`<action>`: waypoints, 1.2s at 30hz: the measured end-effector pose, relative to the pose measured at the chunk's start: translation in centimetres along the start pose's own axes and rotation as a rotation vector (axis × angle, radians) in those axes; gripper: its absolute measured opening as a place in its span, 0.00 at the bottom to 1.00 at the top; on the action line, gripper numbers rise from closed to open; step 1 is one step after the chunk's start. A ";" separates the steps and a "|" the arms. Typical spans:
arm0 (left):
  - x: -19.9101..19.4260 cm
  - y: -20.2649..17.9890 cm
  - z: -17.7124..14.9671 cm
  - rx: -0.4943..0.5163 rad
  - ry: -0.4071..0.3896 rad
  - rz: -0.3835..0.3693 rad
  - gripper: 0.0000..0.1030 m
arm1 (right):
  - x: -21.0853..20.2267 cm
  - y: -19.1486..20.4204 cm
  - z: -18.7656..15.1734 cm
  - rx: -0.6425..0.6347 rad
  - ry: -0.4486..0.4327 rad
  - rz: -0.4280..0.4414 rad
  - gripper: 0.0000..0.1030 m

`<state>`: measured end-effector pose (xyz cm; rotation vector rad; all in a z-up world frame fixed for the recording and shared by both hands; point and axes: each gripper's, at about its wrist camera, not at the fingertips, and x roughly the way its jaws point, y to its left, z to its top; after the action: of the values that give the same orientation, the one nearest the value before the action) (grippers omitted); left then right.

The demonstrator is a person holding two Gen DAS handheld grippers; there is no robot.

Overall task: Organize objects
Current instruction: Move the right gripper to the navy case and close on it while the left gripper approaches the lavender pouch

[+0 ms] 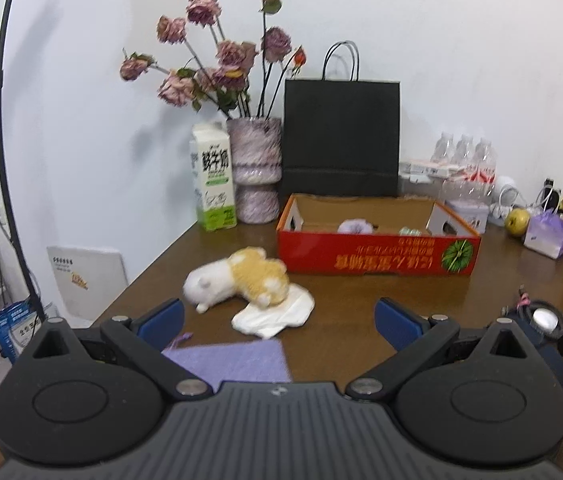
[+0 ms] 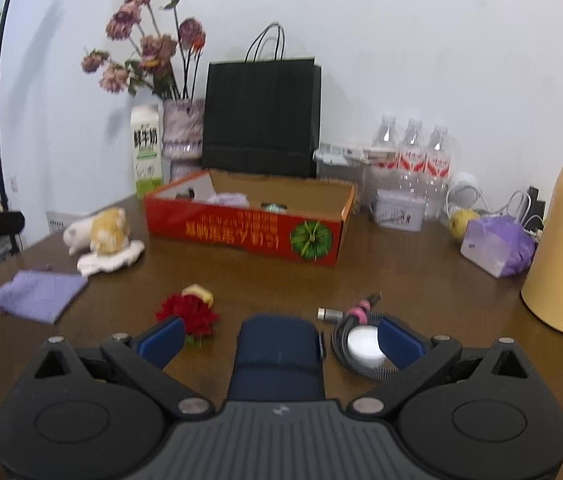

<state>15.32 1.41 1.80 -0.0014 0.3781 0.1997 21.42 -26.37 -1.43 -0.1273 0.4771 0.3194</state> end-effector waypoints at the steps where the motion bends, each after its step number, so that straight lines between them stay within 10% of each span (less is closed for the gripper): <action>1: -0.1 0.3 -0.4 0.002 0.010 0.001 1.00 | 0.0 0.1 -0.3 -0.007 0.009 -0.002 1.00; 36: 0.6 5.4 -3.8 -0.070 0.141 0.042 1.00 | 7.9 -0.8 -2.9 0.053 0.211 0.026 1.00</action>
<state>13.45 6.71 -1.81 -0.0764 0.5117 0.2547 27.04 -25.59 -7.67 -0.1040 0.6962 0.3201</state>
